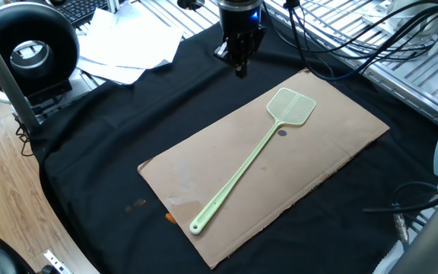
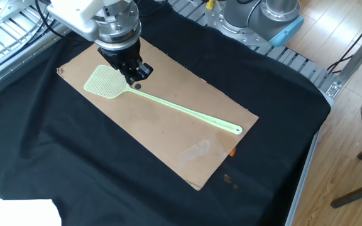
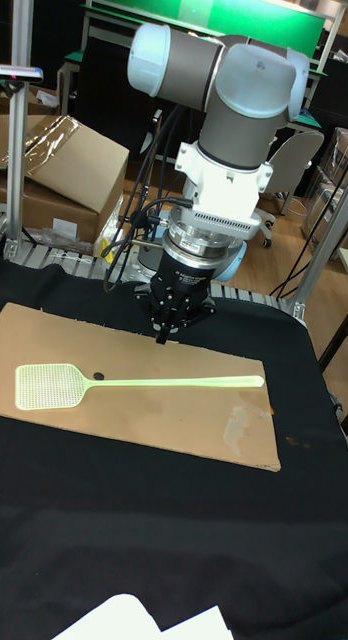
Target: Swat with a flyswatter
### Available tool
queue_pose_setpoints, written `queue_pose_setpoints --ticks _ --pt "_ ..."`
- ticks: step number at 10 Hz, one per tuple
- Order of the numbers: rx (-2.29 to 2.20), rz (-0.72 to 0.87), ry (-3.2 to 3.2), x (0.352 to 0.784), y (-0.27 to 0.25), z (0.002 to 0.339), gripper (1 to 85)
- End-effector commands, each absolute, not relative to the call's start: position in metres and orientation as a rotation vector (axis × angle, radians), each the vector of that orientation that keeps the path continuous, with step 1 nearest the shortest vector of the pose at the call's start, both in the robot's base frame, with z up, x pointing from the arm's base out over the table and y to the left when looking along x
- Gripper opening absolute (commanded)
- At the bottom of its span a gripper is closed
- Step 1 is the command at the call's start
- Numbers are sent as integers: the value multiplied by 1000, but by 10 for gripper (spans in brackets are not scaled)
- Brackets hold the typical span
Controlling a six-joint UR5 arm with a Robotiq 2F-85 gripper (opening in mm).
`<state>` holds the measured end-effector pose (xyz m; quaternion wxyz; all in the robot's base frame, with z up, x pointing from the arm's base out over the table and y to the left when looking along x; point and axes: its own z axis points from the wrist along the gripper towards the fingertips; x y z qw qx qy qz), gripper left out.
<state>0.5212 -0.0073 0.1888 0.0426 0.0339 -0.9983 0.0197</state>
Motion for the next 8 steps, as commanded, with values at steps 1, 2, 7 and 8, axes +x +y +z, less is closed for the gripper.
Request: queue_pose_setpoints --ticks 1,2,7,8 --pt "110 28 -3072 523 -5 187 23" --pt "110 28 -3075 524 -5 186 23" --pt "112 32 -3072 523 -5 187 23" --pt "112 30 -3072 523 -5 186 23"
